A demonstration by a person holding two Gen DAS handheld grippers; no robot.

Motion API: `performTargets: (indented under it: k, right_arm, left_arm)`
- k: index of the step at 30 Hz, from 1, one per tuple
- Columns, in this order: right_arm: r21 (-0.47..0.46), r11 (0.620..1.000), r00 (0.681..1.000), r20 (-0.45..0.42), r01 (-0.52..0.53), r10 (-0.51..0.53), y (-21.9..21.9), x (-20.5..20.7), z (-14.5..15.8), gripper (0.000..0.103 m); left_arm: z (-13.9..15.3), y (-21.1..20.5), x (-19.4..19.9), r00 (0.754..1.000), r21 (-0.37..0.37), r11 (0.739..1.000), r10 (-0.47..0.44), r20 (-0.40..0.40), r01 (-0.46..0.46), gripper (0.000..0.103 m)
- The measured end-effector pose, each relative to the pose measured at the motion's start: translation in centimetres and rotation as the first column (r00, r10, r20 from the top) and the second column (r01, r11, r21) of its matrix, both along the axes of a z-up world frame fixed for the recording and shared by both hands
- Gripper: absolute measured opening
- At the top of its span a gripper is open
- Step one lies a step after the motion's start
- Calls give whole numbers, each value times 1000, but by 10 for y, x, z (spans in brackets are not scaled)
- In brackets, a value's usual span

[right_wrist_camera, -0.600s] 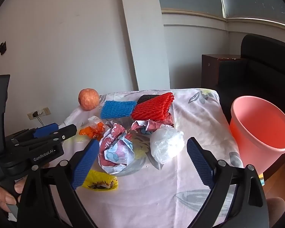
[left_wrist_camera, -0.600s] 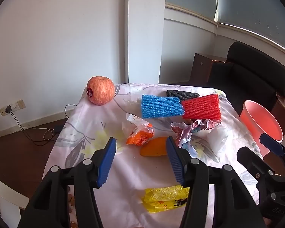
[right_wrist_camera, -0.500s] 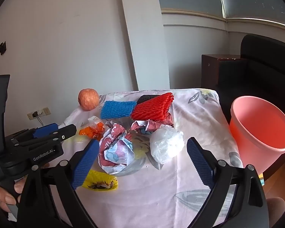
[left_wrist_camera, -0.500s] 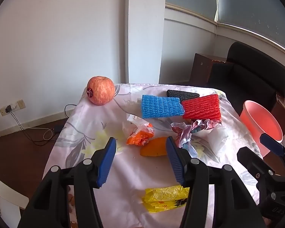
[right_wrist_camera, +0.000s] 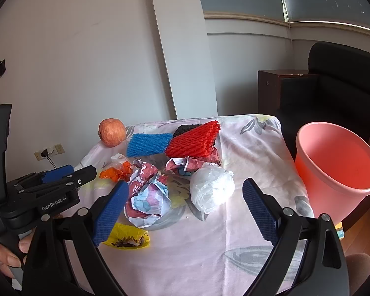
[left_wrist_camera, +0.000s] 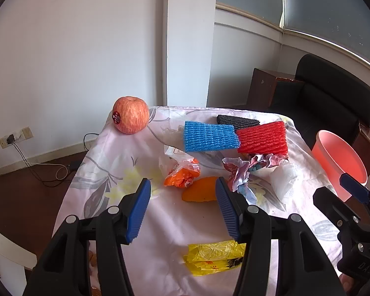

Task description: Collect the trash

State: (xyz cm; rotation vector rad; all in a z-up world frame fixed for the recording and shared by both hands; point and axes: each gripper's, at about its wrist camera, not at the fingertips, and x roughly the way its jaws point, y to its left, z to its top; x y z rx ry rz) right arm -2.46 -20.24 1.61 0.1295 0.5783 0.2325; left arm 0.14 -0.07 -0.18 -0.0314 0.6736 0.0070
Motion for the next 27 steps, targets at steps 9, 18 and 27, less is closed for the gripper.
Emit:
performTargets:
  k: [9,18,27]
  right_arm:
    - [4,1000,1000,-4,4,-4,-2,1,-2,94]
    - [7,1000,1000,-5,8,-7,-3,1,-3,94]
    - [8,1000,1000,-6,8,-8,-3,1,-4,94]
  left_arm:
    - [-3,0,0,1000,-2,1000,4,-9,-4,54]
    - [-5,1,0,1000,-6,1000,4,-11,-4,54]
    - [-8,2,-2,1000,-11,1000,4,-15,-5,54]
